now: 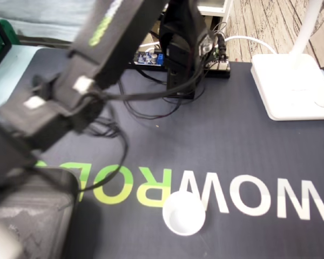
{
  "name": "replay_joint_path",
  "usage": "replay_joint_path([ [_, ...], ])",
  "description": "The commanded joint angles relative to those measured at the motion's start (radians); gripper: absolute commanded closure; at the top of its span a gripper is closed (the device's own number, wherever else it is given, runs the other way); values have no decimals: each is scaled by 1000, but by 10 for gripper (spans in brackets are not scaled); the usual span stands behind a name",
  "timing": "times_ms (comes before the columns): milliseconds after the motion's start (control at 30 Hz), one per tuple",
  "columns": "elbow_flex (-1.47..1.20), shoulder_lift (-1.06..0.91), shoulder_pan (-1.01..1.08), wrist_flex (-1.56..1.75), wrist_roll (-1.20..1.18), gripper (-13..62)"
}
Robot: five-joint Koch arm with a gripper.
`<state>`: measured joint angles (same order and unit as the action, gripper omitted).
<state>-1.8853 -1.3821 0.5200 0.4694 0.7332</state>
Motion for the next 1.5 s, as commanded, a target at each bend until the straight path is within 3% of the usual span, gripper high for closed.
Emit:
replay_joint_path([
  [0, -20, -121, -35, 83, 103, 465],
  [367, -459, -342, -339, 296, 489, 465],
  [800, -551, -365, -618, 321, 900, 464],
  [1467, -632, -224, -621, 399, 940, 461],
])
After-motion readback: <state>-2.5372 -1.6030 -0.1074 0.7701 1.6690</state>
